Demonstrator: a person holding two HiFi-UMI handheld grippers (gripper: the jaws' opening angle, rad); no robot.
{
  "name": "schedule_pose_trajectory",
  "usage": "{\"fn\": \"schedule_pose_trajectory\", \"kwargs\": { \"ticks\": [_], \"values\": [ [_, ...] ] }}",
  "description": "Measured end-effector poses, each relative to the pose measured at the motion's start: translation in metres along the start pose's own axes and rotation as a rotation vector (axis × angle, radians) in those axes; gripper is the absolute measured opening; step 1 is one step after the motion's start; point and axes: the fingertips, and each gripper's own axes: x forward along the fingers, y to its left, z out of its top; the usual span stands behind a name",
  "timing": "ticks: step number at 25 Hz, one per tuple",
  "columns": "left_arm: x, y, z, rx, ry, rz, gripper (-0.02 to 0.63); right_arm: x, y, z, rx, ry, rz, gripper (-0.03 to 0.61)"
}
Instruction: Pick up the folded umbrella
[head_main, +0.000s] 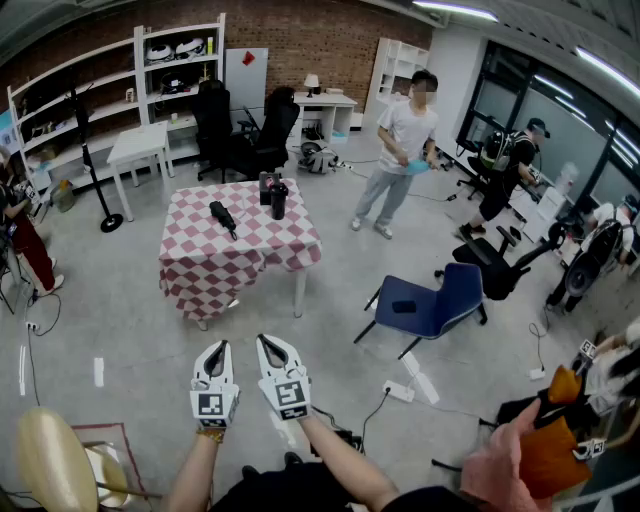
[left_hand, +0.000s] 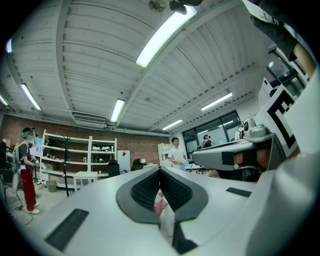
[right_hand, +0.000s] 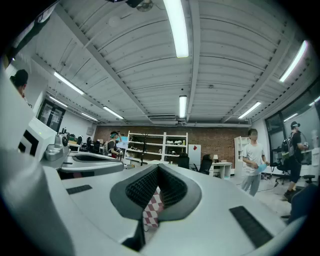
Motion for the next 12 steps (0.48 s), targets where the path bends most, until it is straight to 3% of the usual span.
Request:
{"fn": "schedule_pose_trajectory", "kwargs": {
  "ticks": [5,12],
  "values": [
    [-0.015,0.024,0.006,-0.014,-0.019,-0.009,0.011,0.009,0.022,0.009,0.042,0.023,-0.010,0.015],
    [-0.042,0.068,0.002,-0.028,-0.015,0.010,0.011,0.025,0.075,0.013,0.014,0.019,0.041,0.017]
  ]
}}
